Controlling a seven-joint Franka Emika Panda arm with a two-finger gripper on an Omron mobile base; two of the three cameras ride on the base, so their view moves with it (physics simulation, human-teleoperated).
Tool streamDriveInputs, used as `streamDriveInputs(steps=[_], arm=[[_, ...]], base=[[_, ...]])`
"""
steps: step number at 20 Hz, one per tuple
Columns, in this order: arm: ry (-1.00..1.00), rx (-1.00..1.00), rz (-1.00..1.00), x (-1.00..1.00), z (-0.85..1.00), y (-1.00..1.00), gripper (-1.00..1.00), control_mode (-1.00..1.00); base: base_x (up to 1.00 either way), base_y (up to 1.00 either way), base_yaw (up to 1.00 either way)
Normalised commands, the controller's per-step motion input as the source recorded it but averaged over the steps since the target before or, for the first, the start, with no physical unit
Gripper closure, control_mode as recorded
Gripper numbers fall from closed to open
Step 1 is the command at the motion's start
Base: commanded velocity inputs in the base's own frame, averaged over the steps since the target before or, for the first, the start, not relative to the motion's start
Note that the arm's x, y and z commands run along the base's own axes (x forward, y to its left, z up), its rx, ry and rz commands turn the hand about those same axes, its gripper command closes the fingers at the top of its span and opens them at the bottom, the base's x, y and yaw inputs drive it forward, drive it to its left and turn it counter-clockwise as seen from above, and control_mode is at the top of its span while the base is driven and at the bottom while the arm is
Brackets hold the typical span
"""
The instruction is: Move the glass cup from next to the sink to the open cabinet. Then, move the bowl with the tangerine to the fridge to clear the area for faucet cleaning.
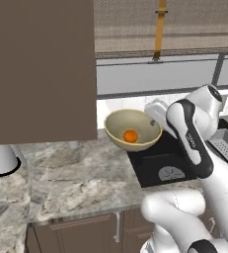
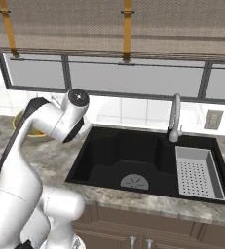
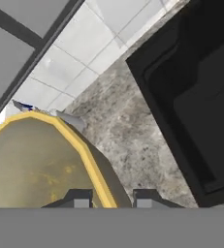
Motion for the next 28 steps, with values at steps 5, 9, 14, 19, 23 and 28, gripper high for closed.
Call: streamDriveInputs(steps=[5,9,14,19,23,28], arm=[[-0.05,0.05,-0.17,-0.40,0.15,-0.24,1.00,1.00],[0.00,0.00,0.00,0.00,0.00,0.00,1.00,1.00],[0.00,0.00,0.00,0.00,0.00,0.00,1.00,1.00],[0.00,0.00,0.00,0.00,0.00,0.00,1.00,1.00],[0.00,0.00,0.00,0.00,0.00,0.00,1.00,1.00],[0.00,0.00,0.00,0.00,0.00,0.00,1.00,1.00]], base=[[-0.59,-0.23,-0.33],[-0.84,-0.16,-0.69],[-0.66,0.00,-0.84],[-0.33,0.00,-0.98],[-0.06,0.00,-1.00],[0.00,0.00,-1.00]])
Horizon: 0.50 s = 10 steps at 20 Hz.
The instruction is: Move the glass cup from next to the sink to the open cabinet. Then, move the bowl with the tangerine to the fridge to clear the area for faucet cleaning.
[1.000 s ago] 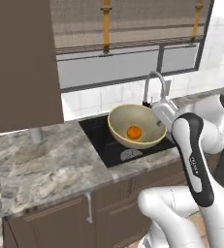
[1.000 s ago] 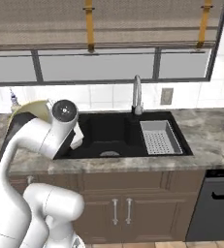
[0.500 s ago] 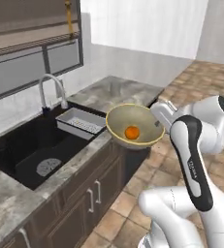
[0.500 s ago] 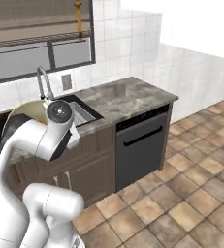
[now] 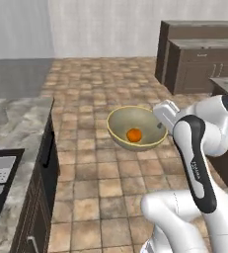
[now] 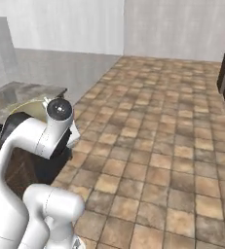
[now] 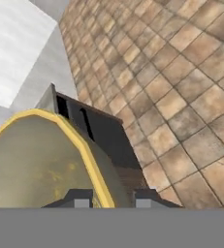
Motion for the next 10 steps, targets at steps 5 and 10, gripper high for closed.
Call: streamDriveInputs(steps=[5,10], arm=[[0.00,0.00,0.00,0.00,0.00,0.00,1.00,1.00],[0.00,0.00,0.00,0.00,0.00,0.00,1.00,1.00]], base=[[0.36,0.00,-0.95],[0.92,0.00,-0.71]])
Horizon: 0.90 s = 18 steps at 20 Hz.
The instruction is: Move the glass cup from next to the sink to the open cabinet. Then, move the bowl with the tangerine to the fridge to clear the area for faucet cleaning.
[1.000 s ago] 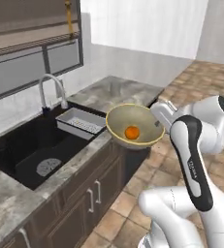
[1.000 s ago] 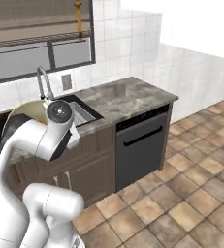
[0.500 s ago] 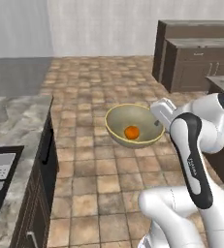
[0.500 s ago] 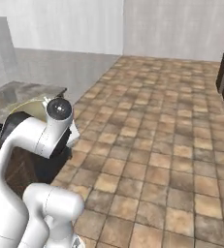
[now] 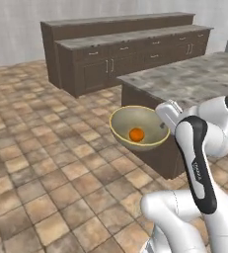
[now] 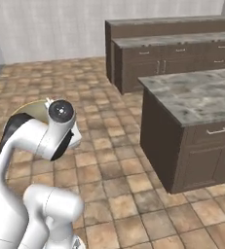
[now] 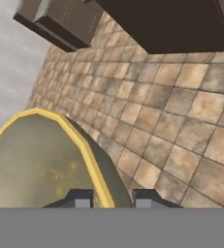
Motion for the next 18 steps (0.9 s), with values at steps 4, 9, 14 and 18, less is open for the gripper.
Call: streamDriveInputs(steps=[4,9,14,18], arm=[[0.00,0.00,0.00,0.00,0.00,0.00,1.00,1.00],[0.00,0.00,0.00,0.00,0.00,0.00,1.00,1.00],[0.00,0.00,0.00,0.00,0.00,0.00,1.00,1.00],[0.00,0.00,0.00,0.00,0.00,0.00,1.00,1.00]], base=[[1.00,0.00,-0.26],[0.88,0.00,-0.47],[0.53,0.00,-0.71],[0.40,-0.05,-0.76]])
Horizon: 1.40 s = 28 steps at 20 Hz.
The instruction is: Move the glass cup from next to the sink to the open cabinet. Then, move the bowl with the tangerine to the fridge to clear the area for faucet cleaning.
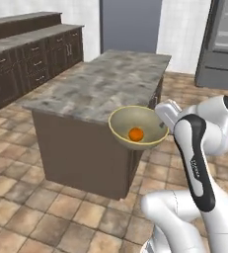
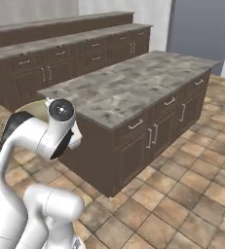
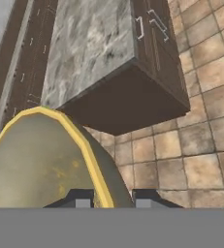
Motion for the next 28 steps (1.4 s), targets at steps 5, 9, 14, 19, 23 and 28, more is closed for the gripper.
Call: streamDriveInputs(steps=[5,9,14,19,23,28], arm=[[0.00,0.00,0.00,0.00,0.00,0.00,1.00,1.00],[0.00,0.00,0.00,0.00,0.00,0.00,1.00,1.00],[0.00,0.00,0.00,0.00,0.00,0.00,1.00,1.00],[0.00,0.00,0.00,0.00,0.00,0.00,1.00,1.00],[0.00,0.00,0.00,0.00,0.00,0.00,1.00,1.00],[0.00,0.00,0.00,0.00,0.00,0.00,1.00,1.00]], base=[[0.52,-0.02,-0.72],[0.35,-0.58,-0.47],[0.59,-1.00,-0.35],[1.00,-0.95,-0.24],[1.00,-0.97,-0.19],[1.00,-0.25,-0.19]])
